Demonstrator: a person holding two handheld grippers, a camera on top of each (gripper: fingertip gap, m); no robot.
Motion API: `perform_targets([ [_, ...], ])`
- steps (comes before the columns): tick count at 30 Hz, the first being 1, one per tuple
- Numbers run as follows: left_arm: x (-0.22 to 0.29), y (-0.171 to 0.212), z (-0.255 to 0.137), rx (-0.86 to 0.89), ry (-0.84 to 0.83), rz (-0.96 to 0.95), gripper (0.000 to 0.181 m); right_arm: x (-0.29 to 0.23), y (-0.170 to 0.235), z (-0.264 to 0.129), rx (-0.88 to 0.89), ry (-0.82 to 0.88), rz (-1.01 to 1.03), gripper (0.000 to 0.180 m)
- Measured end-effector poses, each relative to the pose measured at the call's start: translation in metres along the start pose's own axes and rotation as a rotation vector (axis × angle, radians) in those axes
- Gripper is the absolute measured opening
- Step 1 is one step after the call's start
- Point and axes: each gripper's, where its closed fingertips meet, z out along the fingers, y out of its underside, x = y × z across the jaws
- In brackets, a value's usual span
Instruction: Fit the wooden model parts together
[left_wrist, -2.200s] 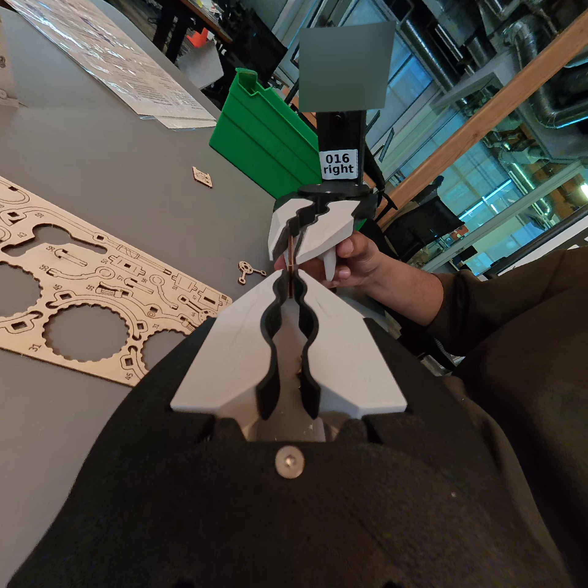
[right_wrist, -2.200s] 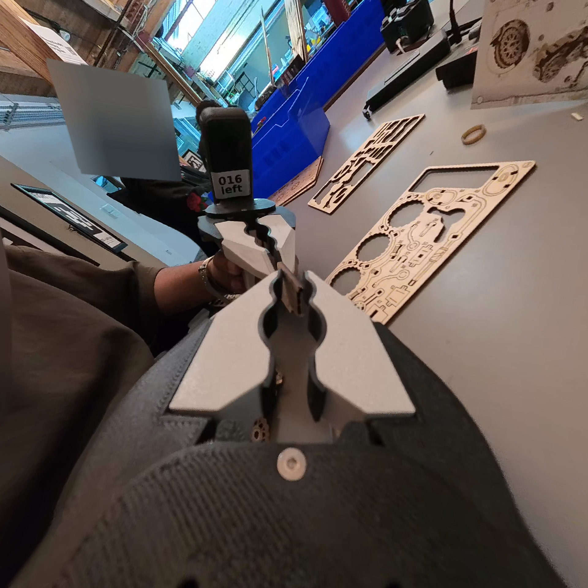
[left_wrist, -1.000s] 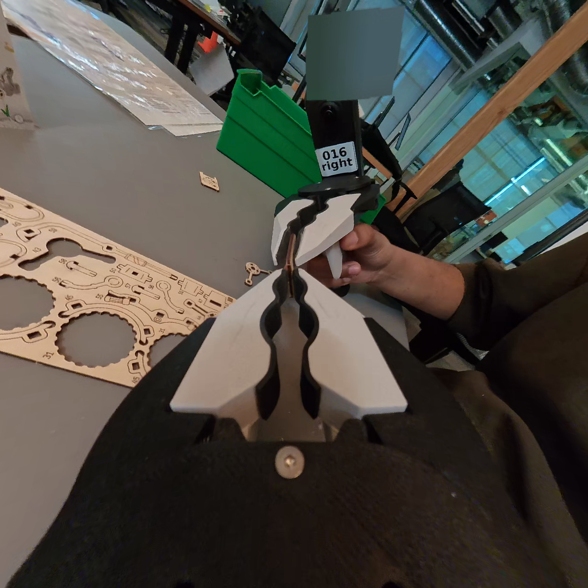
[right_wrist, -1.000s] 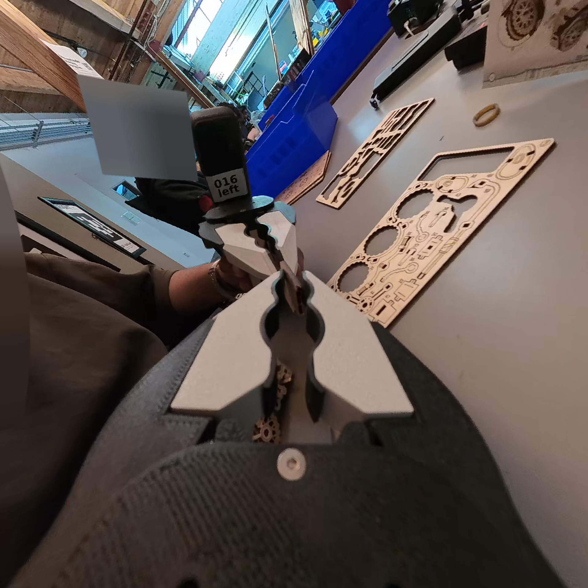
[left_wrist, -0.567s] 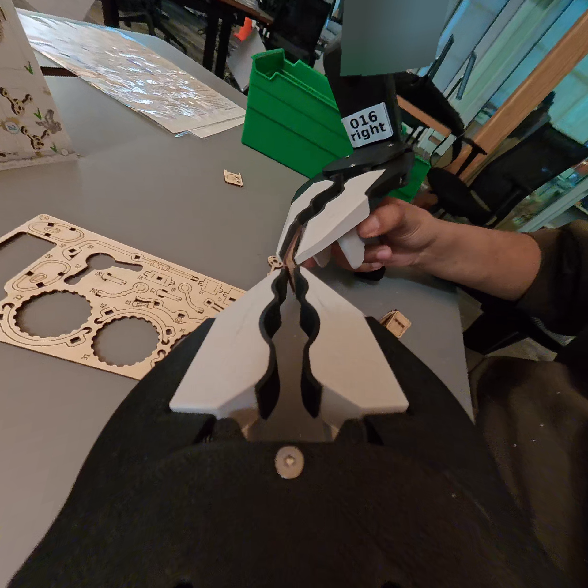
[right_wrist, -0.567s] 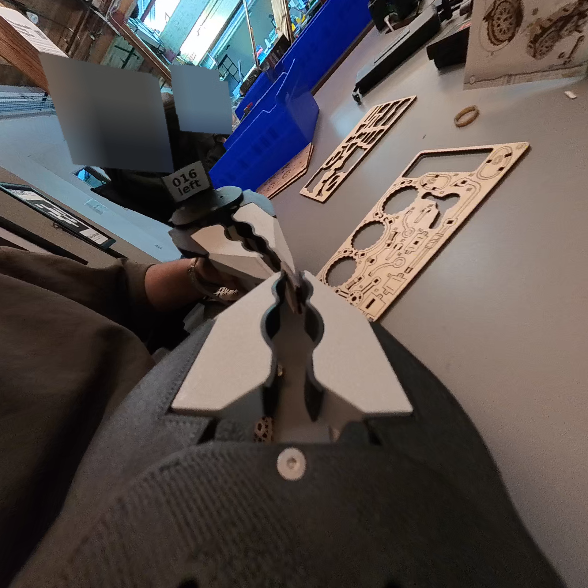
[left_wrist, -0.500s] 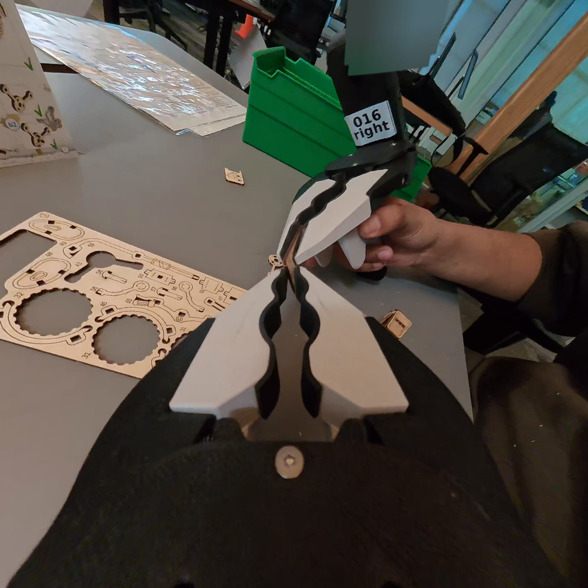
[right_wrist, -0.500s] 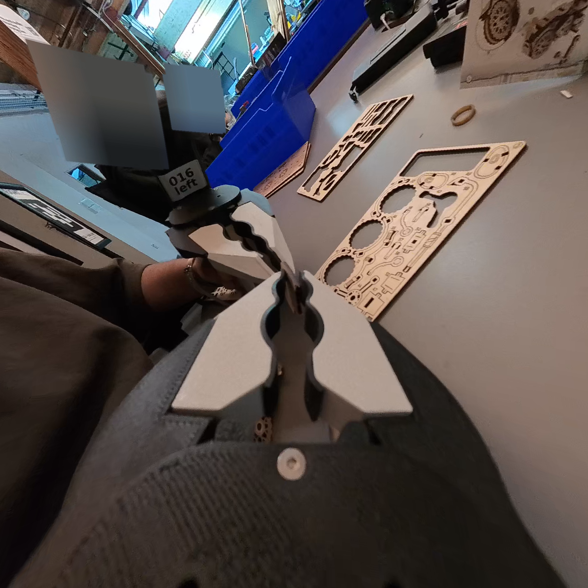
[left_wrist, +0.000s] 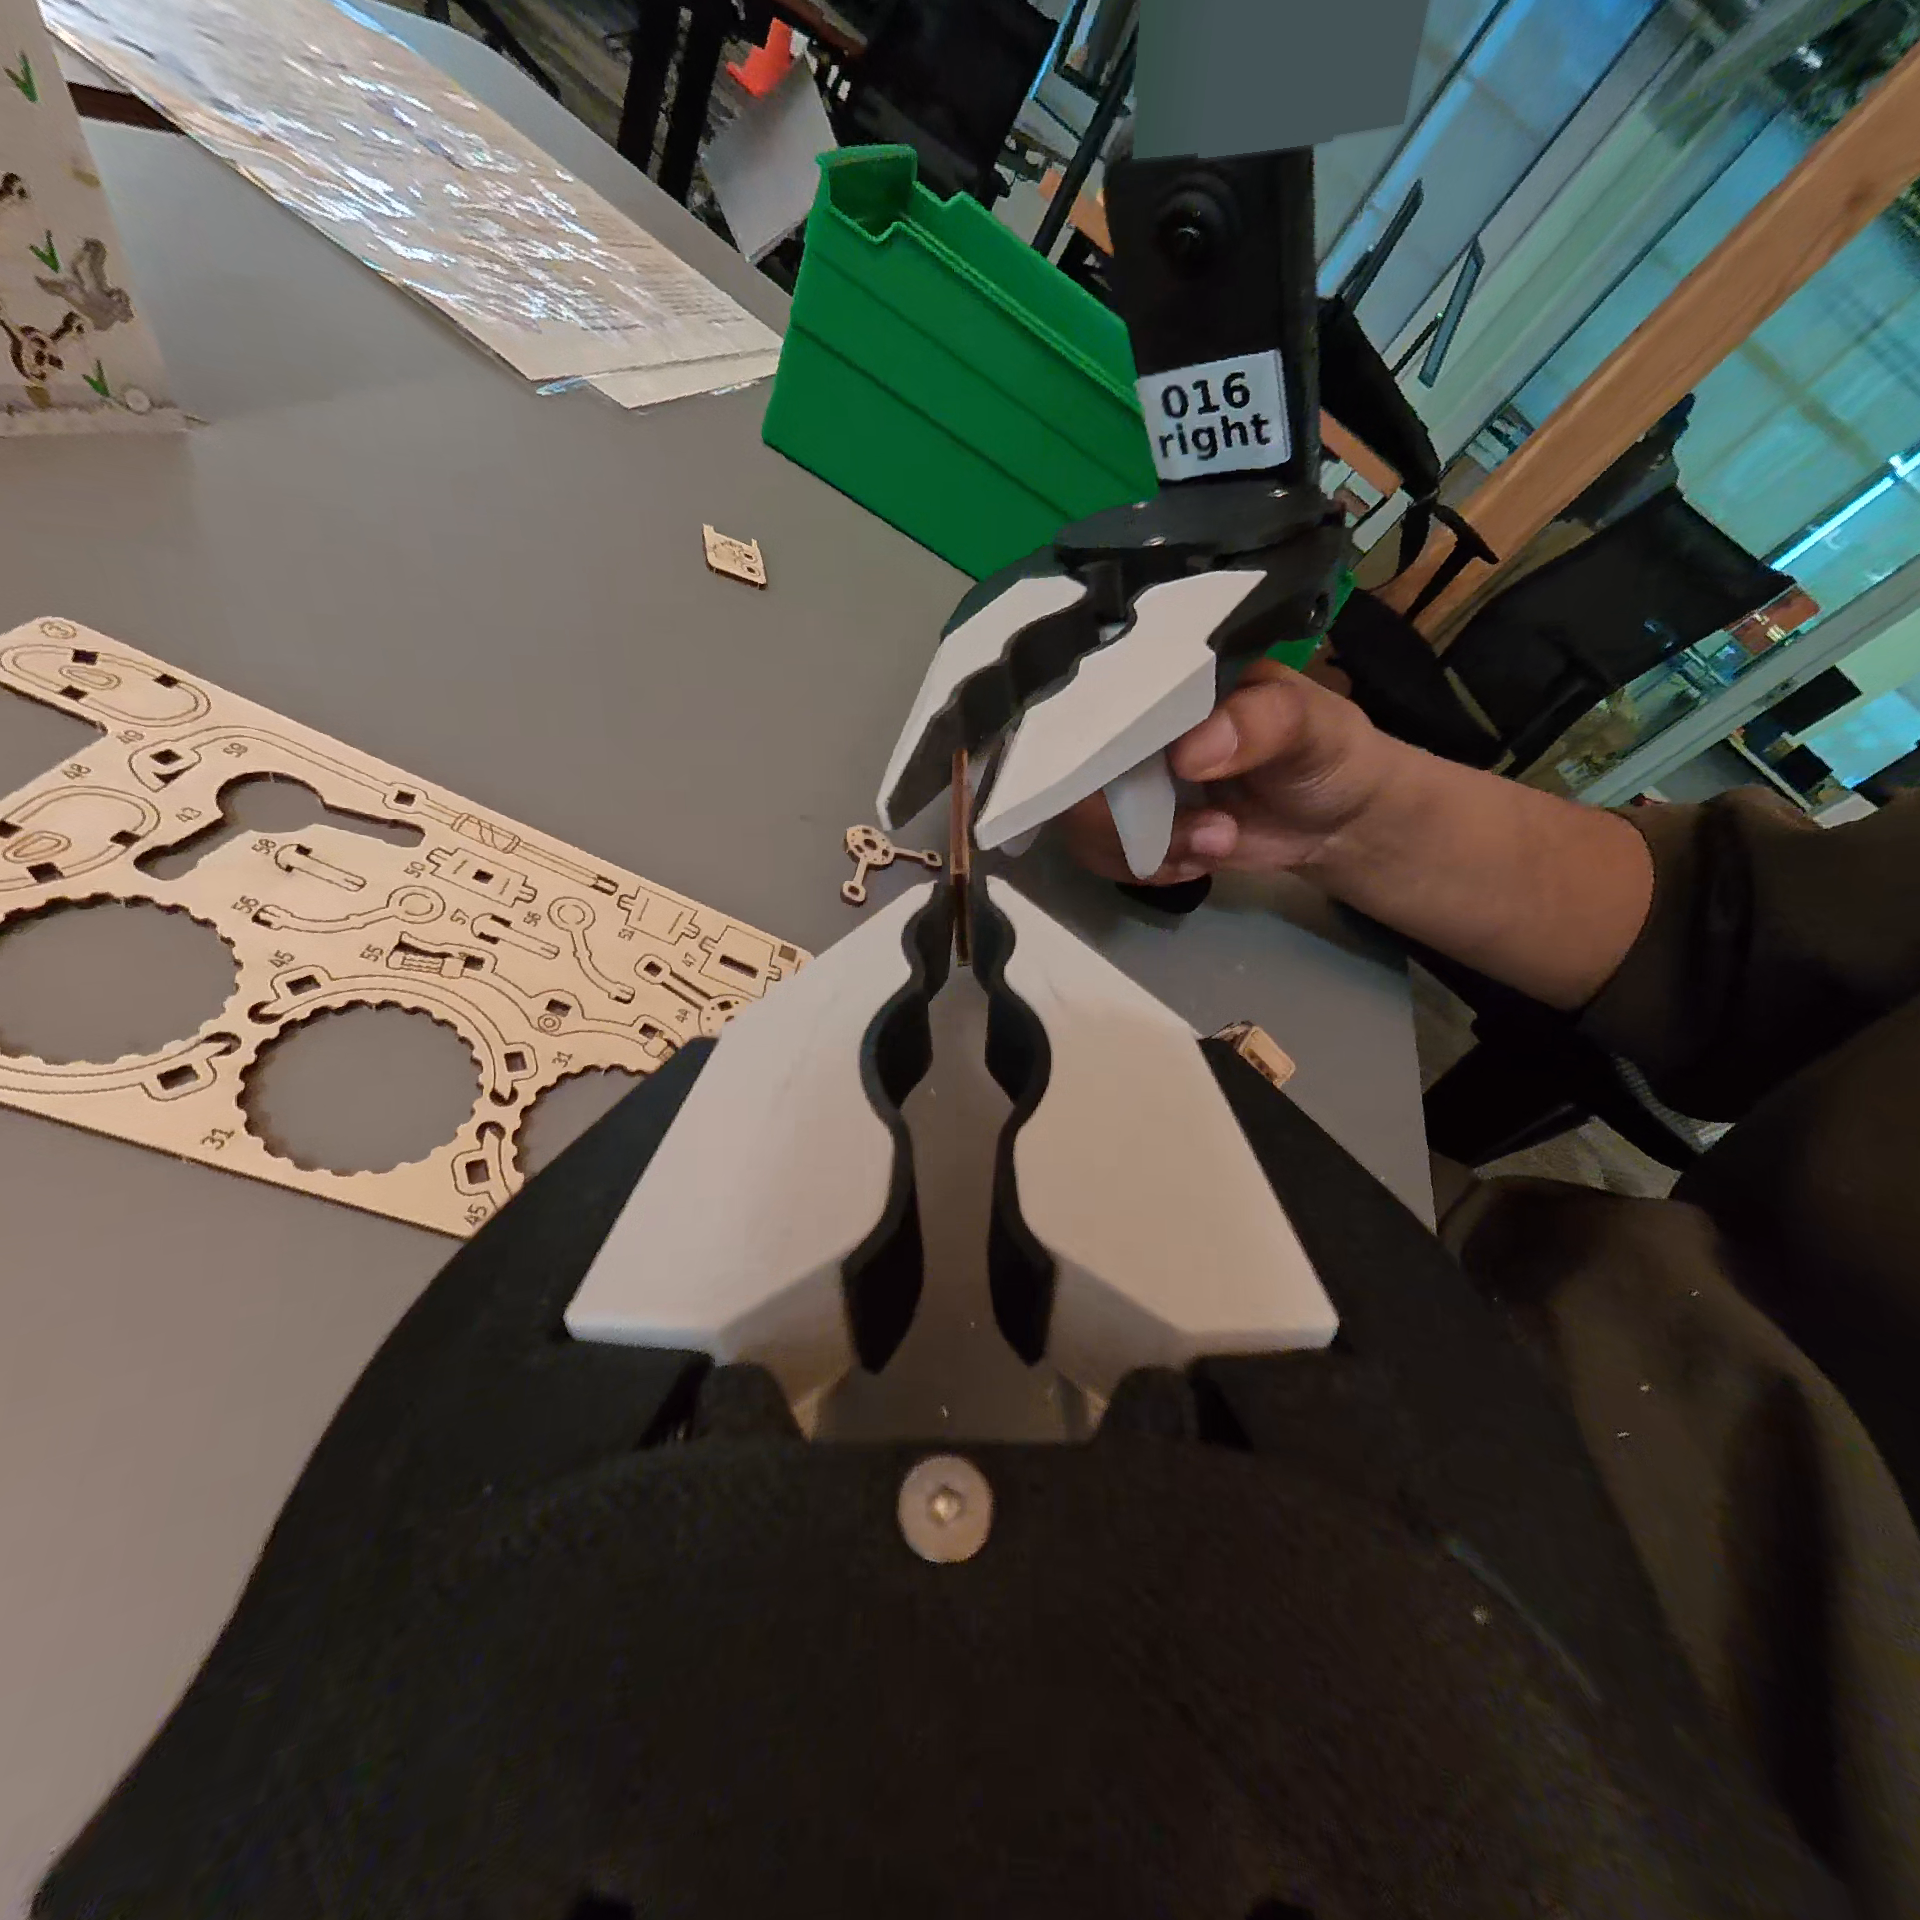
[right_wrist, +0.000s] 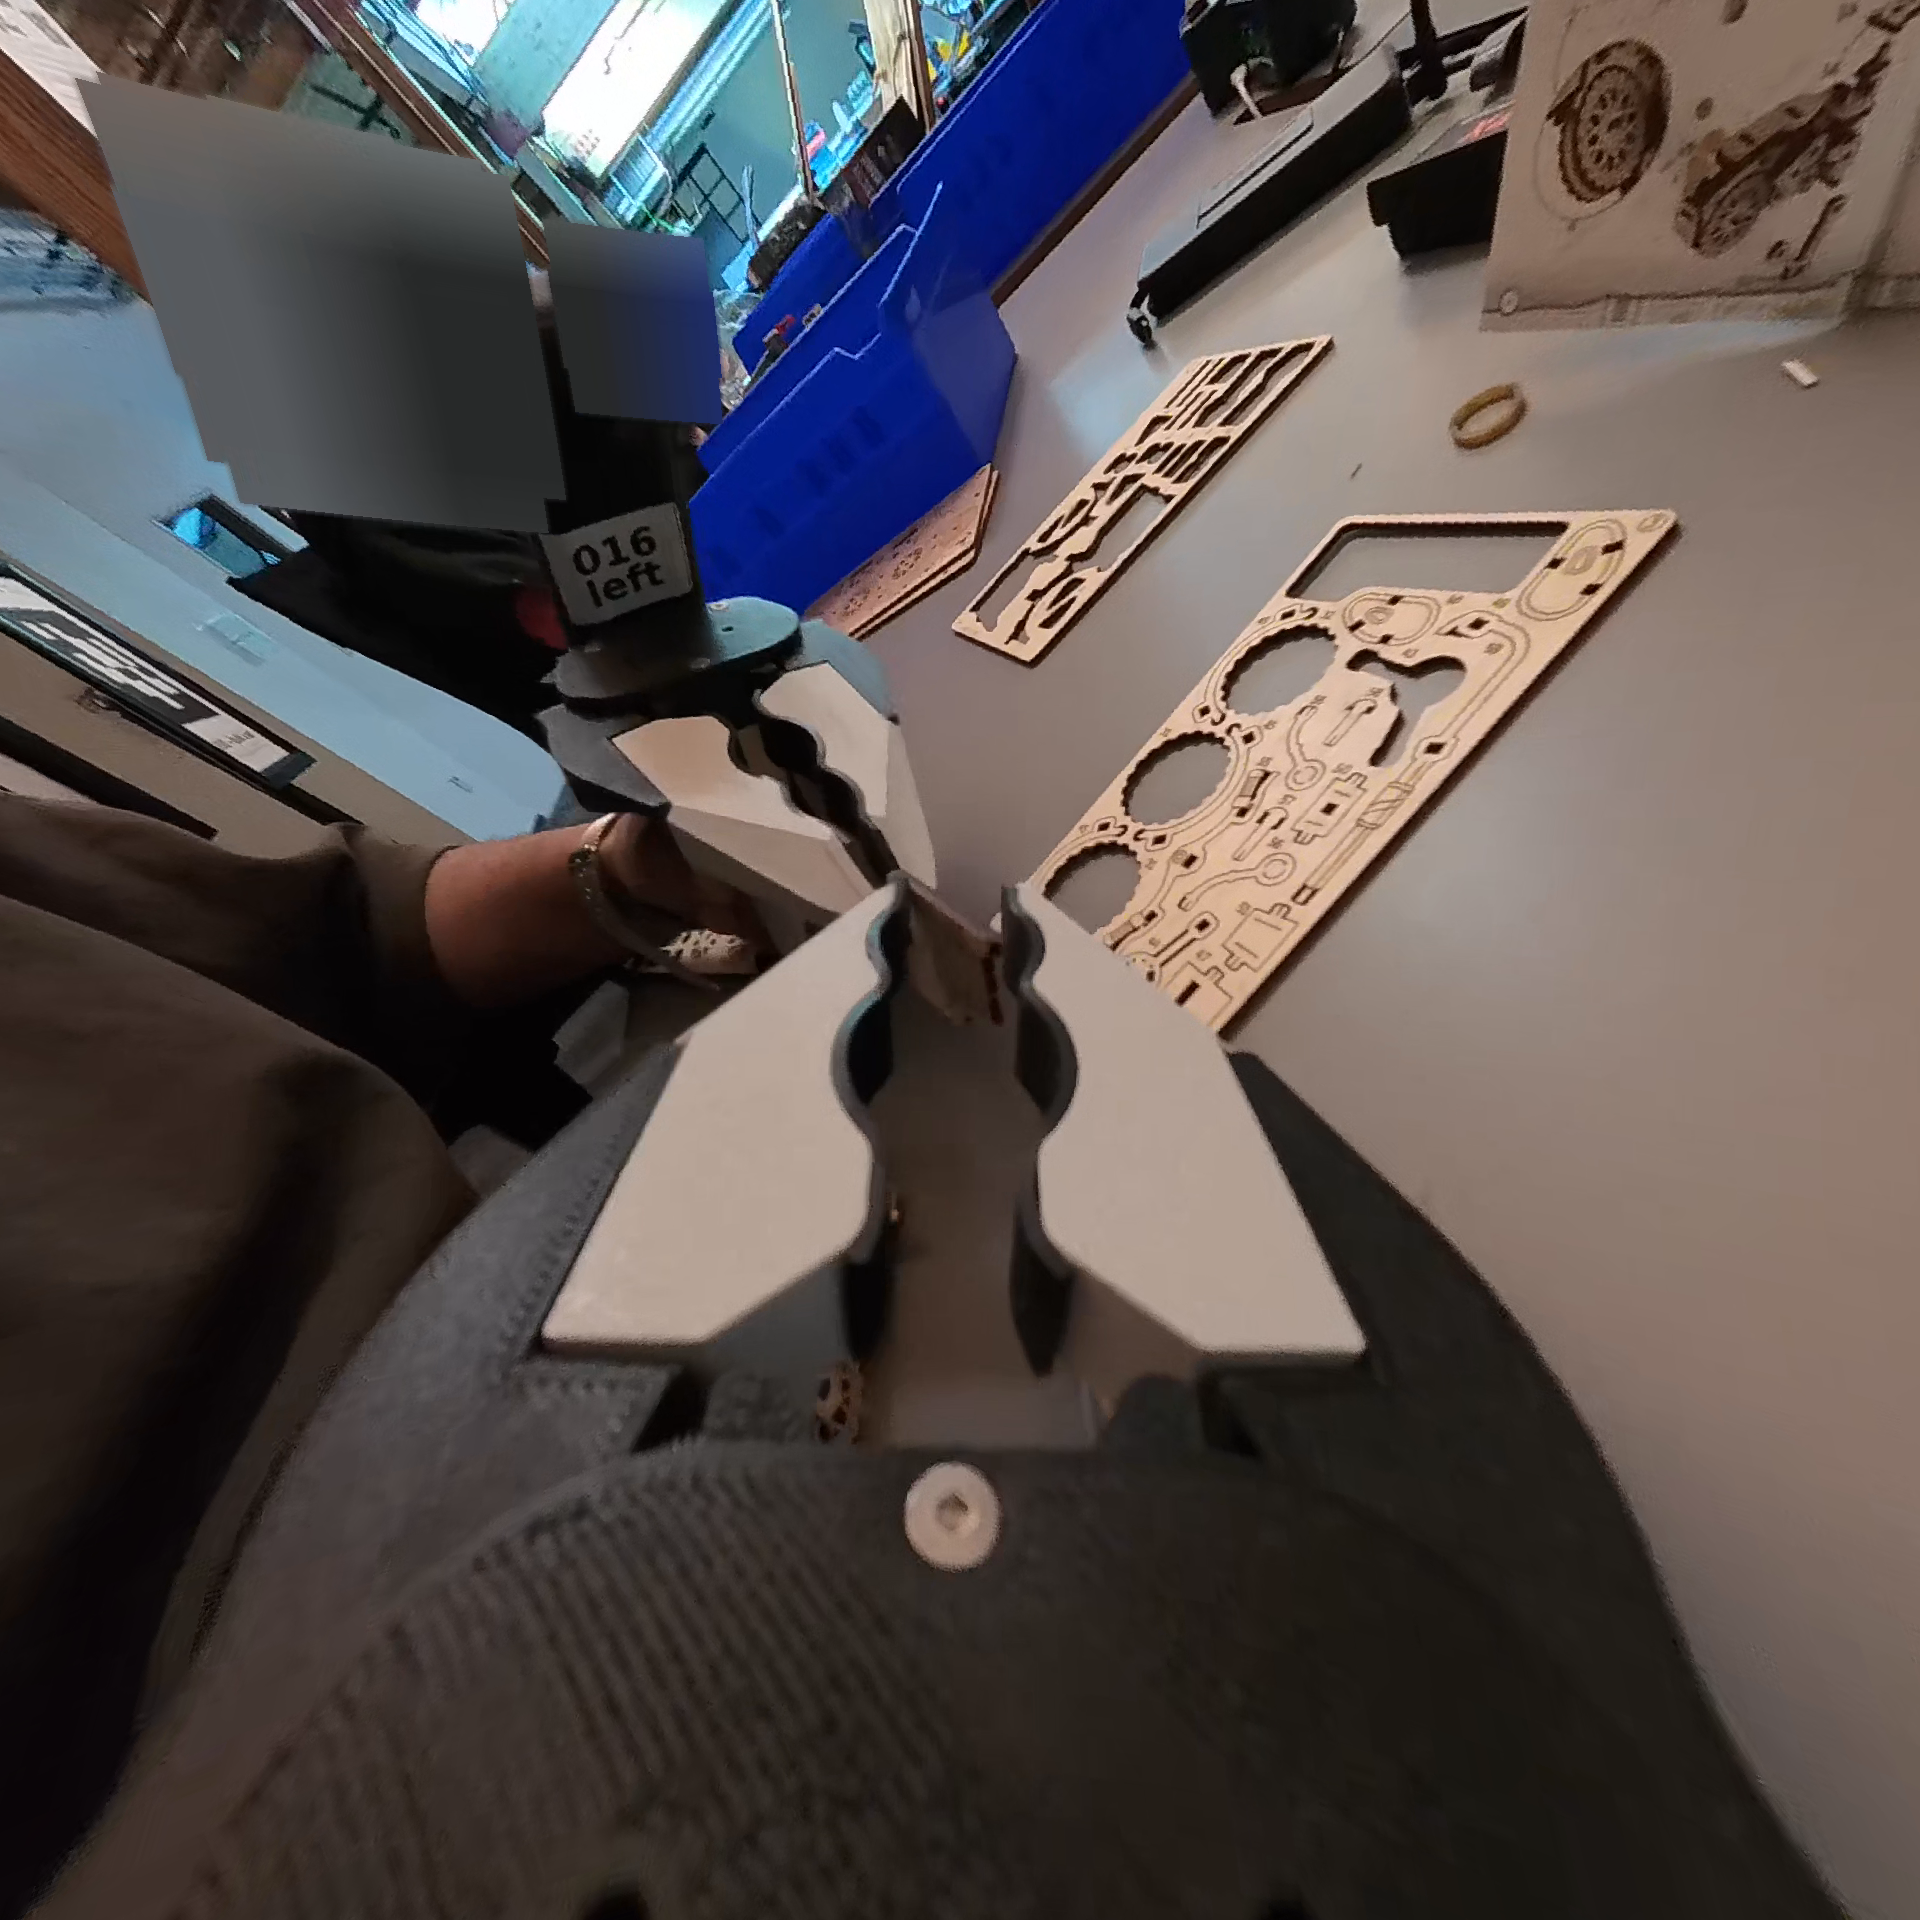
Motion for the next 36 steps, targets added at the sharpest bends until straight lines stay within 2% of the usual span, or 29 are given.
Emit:
perform_targets([
  [6,-0.001,0.003,0.001,-0.014,-0.020,0.029,0.000,0.001,0.003,0.000,-0.034,0.048,-0.079,0.015],
  [23,0.000,0.007,0.004,-0.039,-0.028,0.049,0.000,0.003,0.009,-0.002,-0.110,0.087,-0.134,0.017],
  [33,-0.003,0.012,0.006,-0.089,-0.139,0.209,0.000,0.006,0.015,-0.003,-0.157,0.148,-0.115,0.017],
  [36,-0.003,0.012,0.007,-0.093,-0.144,0.199,0.001,0.007,0.015,-0.003,-0.161,0.172,-0.121,0.017],
])
